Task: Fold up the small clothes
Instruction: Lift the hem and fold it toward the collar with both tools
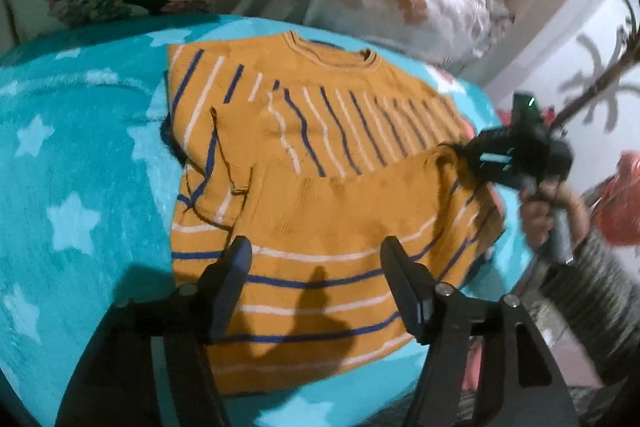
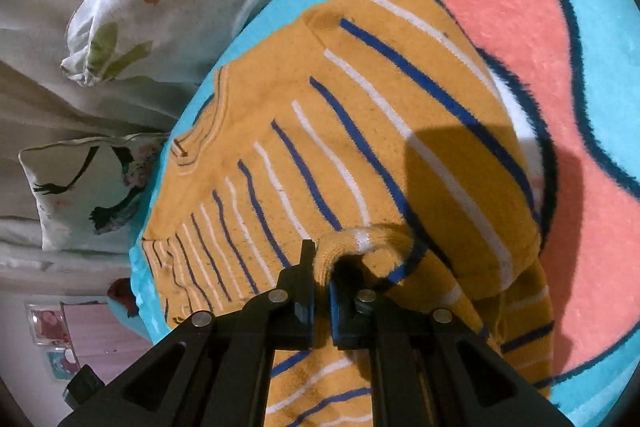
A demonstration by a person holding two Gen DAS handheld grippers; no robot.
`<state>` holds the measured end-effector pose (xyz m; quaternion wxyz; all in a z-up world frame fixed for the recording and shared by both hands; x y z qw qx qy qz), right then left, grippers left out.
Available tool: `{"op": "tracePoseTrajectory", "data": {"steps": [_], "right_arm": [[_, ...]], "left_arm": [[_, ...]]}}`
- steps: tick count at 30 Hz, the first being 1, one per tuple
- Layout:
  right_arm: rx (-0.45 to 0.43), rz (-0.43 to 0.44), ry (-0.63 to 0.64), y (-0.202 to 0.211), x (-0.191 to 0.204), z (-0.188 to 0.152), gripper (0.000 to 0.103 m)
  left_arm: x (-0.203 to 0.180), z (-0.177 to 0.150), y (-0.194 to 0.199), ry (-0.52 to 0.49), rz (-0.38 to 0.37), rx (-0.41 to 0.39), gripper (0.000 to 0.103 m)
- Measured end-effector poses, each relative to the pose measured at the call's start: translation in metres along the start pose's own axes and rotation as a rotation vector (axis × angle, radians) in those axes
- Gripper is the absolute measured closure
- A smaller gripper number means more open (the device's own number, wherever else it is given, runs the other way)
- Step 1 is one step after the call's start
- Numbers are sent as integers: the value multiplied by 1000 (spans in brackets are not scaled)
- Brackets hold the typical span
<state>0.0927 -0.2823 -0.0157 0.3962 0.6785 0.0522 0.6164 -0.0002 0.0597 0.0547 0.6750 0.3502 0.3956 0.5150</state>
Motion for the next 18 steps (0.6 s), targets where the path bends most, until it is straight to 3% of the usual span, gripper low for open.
{"op": "tracePoseTrajectory", "data": {"steps": [8, 10, 11, 13, 18], "right_arm": [[16, -18, 21, -4, 4, 0, 96], [18, -22, 24, -6, 5, 0, 96], [19, -25, 26, -6, 5, 0, 96], [21, -32, 35, -6, 7, -1, 96], [6, -34, 105, 9, 27, -13, 97]], "left_arm": [[13, 17, -40, 33, 38, 56, 37], [9, 16, -45, 13, 60, 84, 64], [9, 14, -47, 5, 80, 99, 98], [15, 11, -48, 32, 84, 121, 98], [32, 14, -15, 137, 20, 74, 98]]}}
Point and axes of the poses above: each gripper's, at about its wrist camera, not at the fingertips, and y roughly against the way its jaws point, x to its left, z to its top, the point moved 2 cm from there along -y, roughly the way its jaws point, and after that the axes turned 13 degrees about z, right-handed, at the moved point
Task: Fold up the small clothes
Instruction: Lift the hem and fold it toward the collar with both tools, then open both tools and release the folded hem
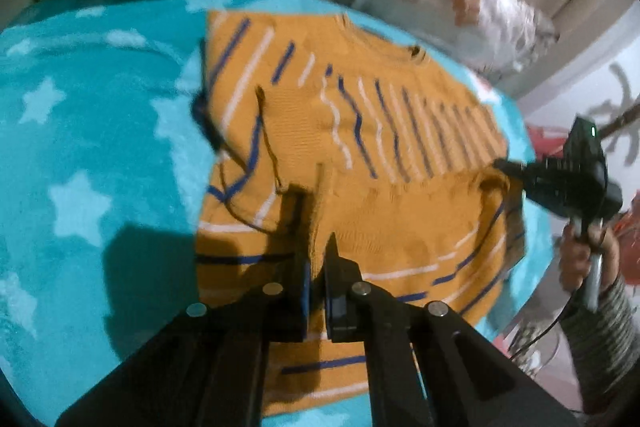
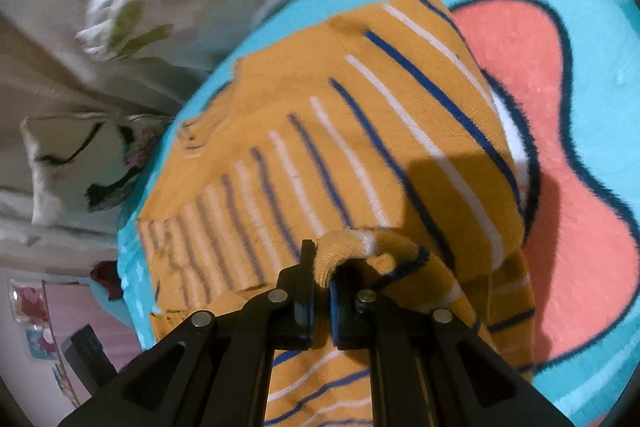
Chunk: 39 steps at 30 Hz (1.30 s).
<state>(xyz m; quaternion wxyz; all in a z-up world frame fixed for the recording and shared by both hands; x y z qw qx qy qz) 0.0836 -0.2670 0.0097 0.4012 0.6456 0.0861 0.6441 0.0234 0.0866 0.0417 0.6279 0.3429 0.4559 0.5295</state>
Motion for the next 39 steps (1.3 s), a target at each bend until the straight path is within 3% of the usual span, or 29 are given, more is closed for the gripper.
{"op": "tracePoseTrajectory", "data": {"steps": [4, 10, 15, 18, 19, 21, 23, 25, 26, 28, 31, 33, 35, 39], "right_arm": [[-42, 51, 53, 24, 30, 0, 97], [-102, 64, 73, 22, 53, 43, 97], [-83, 9, 11, -22, 35, 74, 95], [-68, -10, -76, -42, 13, 81, 92], [-69, 6, -109, -45, 6, 82, 85], [-95, 53, -172, -42, -5, 82, 72], [-141, 104, -209, -30, -11, 86, 68], [-181, 132, -231, -16, -14, 90, 65], [-204, 124, -234, -9, -15, 92, 64], [-256, 105, -230, 6, -15, 95, 52], [-286, 67, -218, 26, -12, 95, 50], [-258, 29, -149, 30, 1, 89, 50], [-208, -66, -59, 32, 10, 76, 50], [-114, -179, 25, 34, -2, 41, 50]], "left_arm": [[6, 26, 24, 35, -23, -69, 98], [5, 93, 18, 59, -31, -131, 98], [7, 120, -34, 73, 29, -56, 98], [12, 116, -44, 99, 7, -21, 97], [13, 116, -43, 102, -1, -23, 96], [19, 116, -42, 119, -19, -21, 76], [26, 116, -36, 149, -29, -31, 61], [35, 119, -29, 175, -36, -44, 58], [41, 121, -26, 193, -42, -46, 57], [48, 122, -20, 215, -47, -50, 55], [48, 119, -9, 199, -24, -50, 54], [37, 111, -2, 130, 9, -59, 47], [29, 100, 3, 56, 33, -61, 44], [19, 78, -2, -39, 25, -25, 44]]}}
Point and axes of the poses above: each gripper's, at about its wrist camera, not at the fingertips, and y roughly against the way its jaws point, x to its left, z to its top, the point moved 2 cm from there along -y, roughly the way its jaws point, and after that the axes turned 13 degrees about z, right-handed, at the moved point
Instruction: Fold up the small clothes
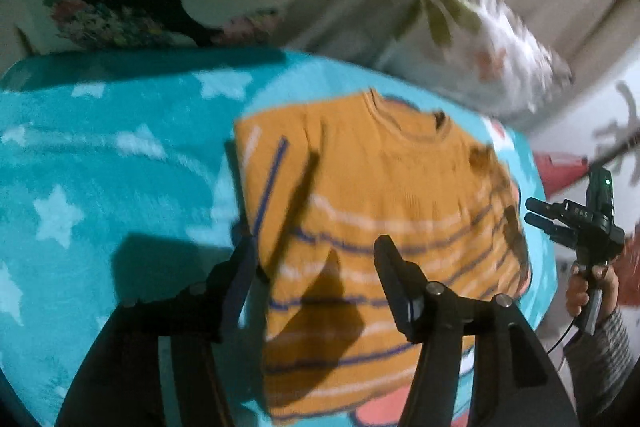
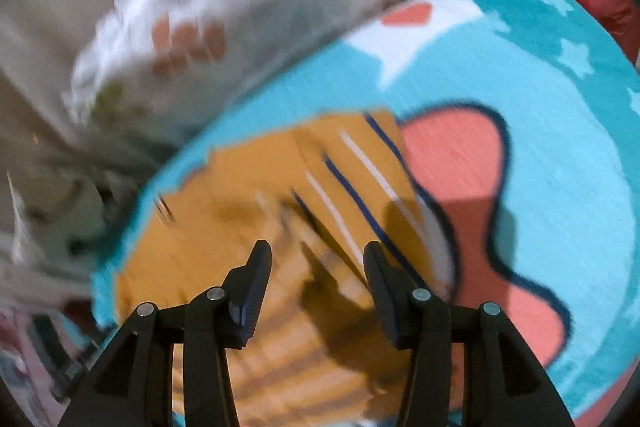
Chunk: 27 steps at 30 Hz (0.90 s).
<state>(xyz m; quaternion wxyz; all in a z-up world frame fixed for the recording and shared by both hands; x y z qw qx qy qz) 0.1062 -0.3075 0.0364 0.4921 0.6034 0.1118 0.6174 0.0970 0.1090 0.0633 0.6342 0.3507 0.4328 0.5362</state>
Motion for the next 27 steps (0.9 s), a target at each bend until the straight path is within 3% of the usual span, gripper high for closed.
{"op": "tracePoseTrajectory", "data": {"steps": [5, 6, 7, 11, 14, 16, 17, 21, 24, 27], "right_arm": [[76, -33, 8, -4, -26, -40, 50], [86, -48, 11, -8, -29, -43, 54], [110, -63, 10, -12, -33, -49, 72], [120, -67, -45, -1, -52, -53, 91], [126, -91, -67, 11, -73, -54, 92], [128, -80, -98, 15, -84, -54, 76], [117, -55, -99, 19, -83, -53, 76], [10, 0, 12, 49, -58, -45, 75], [-81, 94, 124, 62, -22, -38, 75], [10, 191, 219, 28, 16, -38, 75]], "left_arm": [[-7, -34, -5, -53, -36, 53, 44], [-7, -40, -6, -59, -29, 61, 44], [-7, -45, -8, -59, -9, 70, 44], [19, -56, -25, 10, 208, 143, 44], [37, -59, -23, 111, 219, 176, 44], [38, -60, -11, 146, 241, 159, 44], [34, -61, 1, 155, 253, 132, 44], [16, -67, 36, 173, 284, 44, 42], [4, -73, 54, 184, 311, 0, 41], [-10, -83, 68, 179, 325, -27, 40]]}}
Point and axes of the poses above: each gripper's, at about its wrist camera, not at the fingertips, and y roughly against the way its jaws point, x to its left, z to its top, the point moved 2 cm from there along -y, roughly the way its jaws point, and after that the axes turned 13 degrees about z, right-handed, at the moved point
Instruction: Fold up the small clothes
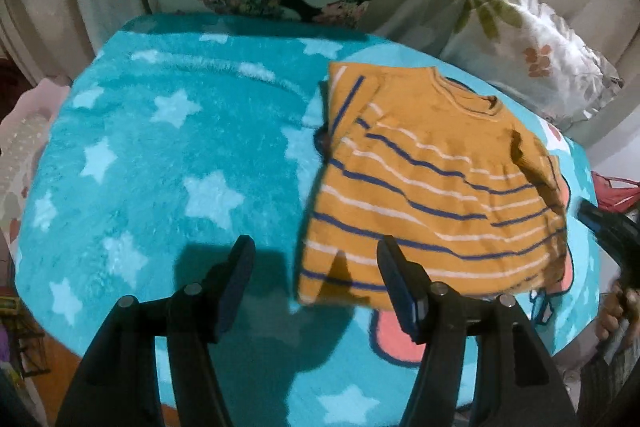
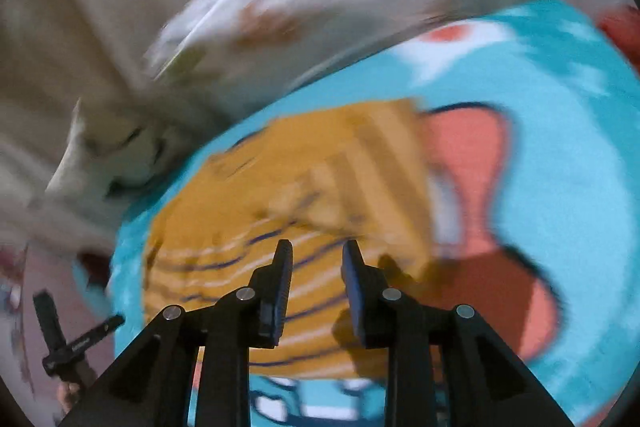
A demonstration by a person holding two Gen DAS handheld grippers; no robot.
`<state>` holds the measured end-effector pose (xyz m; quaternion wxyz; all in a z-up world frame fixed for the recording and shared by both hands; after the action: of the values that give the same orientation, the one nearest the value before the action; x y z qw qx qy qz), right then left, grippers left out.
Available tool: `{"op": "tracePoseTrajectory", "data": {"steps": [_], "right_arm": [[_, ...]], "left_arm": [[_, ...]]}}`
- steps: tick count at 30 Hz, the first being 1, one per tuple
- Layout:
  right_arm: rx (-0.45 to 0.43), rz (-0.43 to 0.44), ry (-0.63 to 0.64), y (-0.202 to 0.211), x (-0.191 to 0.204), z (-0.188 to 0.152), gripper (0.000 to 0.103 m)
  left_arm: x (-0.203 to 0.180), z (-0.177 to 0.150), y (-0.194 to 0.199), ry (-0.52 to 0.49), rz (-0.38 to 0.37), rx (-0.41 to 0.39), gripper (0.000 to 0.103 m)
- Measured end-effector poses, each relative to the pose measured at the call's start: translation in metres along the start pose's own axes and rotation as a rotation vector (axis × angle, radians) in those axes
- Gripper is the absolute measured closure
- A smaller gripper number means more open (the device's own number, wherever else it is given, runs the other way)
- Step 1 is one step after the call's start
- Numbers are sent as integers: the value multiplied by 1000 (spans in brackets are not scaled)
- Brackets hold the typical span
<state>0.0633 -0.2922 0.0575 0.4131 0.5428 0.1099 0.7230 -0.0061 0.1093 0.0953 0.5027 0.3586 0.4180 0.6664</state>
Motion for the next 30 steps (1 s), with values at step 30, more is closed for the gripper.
{"op": "tracePoseTrajectory", "data": {"steps": [30], "right_arm": [[-101, -85, -123, 40, -50, -6, 61]], "left_arm": [[-36, -48, 11, -27, 37, 16, 37]]}}
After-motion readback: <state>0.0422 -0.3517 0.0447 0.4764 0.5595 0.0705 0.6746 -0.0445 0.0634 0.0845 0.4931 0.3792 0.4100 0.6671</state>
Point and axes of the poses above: each gripper's, at about its wrist camera, not at the fingertips, and y roughly against the way its jaws point, x to its left, z to its top, the point moved 2 cm from there along -y, roughly the way its jaws point, and after that the axes turned 13 degrees about z, right-handed, at the moved point
